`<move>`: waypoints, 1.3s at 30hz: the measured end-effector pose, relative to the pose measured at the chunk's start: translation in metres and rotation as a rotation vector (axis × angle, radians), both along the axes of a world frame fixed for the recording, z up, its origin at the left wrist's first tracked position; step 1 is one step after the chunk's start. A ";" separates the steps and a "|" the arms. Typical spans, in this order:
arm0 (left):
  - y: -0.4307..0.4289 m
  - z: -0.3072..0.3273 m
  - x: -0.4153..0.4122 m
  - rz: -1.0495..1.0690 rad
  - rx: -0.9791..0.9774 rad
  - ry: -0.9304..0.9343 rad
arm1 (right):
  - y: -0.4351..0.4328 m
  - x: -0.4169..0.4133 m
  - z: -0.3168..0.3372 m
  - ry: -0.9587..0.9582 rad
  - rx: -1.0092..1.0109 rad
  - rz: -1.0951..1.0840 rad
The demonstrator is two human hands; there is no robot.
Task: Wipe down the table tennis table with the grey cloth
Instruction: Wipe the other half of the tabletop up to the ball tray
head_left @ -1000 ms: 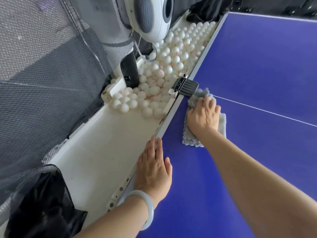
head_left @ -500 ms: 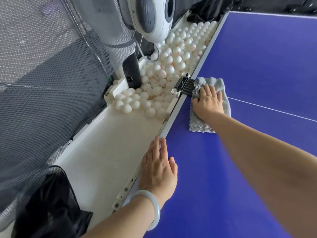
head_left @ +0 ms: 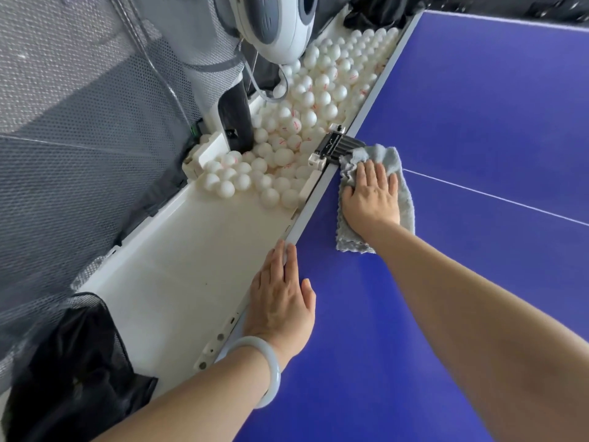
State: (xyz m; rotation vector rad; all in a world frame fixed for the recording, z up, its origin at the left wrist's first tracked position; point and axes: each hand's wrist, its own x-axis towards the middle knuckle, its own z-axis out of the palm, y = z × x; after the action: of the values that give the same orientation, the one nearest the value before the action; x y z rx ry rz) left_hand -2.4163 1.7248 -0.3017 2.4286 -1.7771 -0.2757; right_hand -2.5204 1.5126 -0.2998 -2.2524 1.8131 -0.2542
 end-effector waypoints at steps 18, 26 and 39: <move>0.001 0.004 0.002 0.006 -0.042 0.057 | 0.064 -0.109 -0.005 -0.032 -0.067 0.027; 0.017 0.002 -0.031 -0.380 -0.279 0.046 | 0.072 -0.155 -0.005 0.015 -0.025 -0.222; 0.010 -0.004 -0.132 -0.426 -0.035 -0.086 | 0.061 -0.231 0.002 0.002 -0.029 -0.242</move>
State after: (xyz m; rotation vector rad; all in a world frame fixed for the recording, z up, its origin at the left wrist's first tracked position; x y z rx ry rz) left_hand -2.5480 1.7346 -0.3052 2.0438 -2.3052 -0.1766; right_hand -2.7512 1.5738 -0.2982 -2.0495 2.0963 -0.3231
